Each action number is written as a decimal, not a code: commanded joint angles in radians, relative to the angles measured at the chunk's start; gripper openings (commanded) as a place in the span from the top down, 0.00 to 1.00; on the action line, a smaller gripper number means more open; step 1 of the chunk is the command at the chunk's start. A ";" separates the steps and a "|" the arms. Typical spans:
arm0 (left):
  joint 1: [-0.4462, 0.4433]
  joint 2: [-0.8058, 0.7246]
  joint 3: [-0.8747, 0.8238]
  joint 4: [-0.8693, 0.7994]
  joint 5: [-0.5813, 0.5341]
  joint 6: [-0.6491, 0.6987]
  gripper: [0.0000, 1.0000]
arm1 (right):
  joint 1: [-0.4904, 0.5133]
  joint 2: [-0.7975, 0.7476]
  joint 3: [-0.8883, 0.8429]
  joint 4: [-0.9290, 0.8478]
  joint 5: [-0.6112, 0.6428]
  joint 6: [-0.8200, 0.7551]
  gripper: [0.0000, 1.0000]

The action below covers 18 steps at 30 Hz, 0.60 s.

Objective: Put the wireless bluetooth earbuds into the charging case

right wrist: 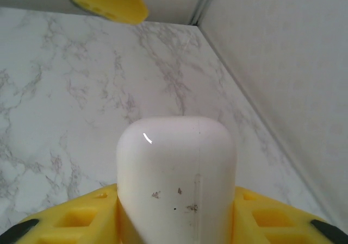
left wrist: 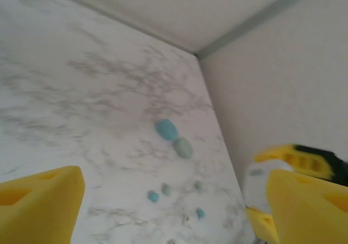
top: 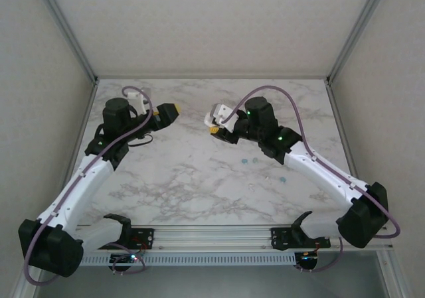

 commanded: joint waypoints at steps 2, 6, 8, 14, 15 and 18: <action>-0.070 0.023 0.081 -0.008 0.111 0.089 0.19 | 0.025 -0.045 -0.015 0.042 0.059 -0.108 0.64; -0.147 0.059 0.143 -0.068 0.127 0.148 0.26 | 0.026 -0.070 -0.032 0.064 0.063 -0.101 0.64; -0.182 0.088 0.178 -0.113 0.126 0.178 0.30 | 0.026 -0.075 -0.045 0.087 0.068 -0.091 0.64; -0.256 0.159 0.223 -0.118 0.118 0.173 0.36 | 0.026 -0.081 -0.061 0.112 0.078 -0.086 0.63; -0.266 0.167 0.228 -0.118 0.114 0.174 0.37 | 0.026 -0.082 -0.063 0.113 0.080 -0.086 0.64; -0.282 0.193 0.242 -0.124 0.106 0.178 0.40 | 0.025 -0.081 -0.069 0.123 0.080 -0.086 0.63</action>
